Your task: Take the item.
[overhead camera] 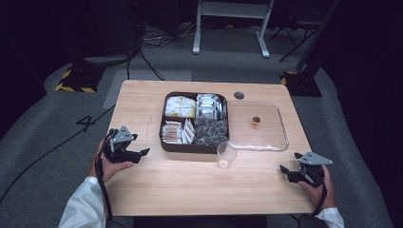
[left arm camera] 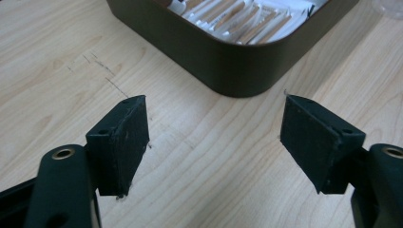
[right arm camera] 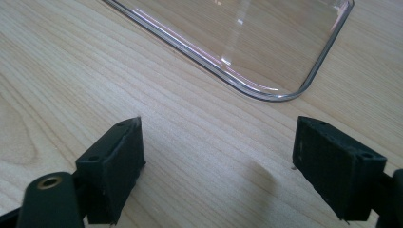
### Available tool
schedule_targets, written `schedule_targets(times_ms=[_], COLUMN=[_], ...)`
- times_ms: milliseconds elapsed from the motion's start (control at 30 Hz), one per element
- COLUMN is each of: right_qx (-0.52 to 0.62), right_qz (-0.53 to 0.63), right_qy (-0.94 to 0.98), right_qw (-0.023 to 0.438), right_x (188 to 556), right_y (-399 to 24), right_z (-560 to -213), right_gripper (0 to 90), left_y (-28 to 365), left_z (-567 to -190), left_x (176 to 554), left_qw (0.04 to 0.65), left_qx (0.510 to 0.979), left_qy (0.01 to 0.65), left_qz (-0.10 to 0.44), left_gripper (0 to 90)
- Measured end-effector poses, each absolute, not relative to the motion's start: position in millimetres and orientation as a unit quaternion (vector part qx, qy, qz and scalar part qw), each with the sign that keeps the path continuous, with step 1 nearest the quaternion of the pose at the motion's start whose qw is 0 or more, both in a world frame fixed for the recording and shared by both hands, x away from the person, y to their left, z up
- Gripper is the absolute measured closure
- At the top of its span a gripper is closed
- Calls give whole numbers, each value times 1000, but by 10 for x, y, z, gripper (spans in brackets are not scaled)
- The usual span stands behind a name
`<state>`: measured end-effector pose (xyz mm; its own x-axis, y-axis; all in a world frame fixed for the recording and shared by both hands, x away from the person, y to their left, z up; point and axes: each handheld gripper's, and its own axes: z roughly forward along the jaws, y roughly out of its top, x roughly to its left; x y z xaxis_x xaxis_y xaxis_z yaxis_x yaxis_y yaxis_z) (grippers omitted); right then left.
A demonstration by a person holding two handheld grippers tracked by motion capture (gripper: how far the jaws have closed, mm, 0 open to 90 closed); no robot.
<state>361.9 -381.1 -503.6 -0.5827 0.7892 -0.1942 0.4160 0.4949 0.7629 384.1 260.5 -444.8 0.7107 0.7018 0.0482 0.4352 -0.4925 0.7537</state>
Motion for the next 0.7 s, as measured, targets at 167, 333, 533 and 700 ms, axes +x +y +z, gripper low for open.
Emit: schedule_targets(times_ms=[167, 333, 533, 700], right_qx=[367, 367, 367, 367], right_qz=[343, 343, 343, 343], right_qy=[821, 821, 821, 821], right_qw=[272, 272, 273, 272], right_x=[3618, 3616, 3615, 3617], right_y=[-3811, -3809, -3809, -3810], right_z=[-5036, -5036, -5036, -5036], right_gripper=[180, 180, 180, 180], left_y=[2602, 2553, 2481, 2432], left_z=[-4387, -4327, -4284, -4217], left_x=[3932, 4045, 4172, 4264], left_qw=[385, 386, 382, 390], left_qx=[843, 843, 848, 846], left_qy=[335, 331, 323, 316], left_qz=[171, 174, 175, 176], left_gripper=[209, 210, 210, 210])
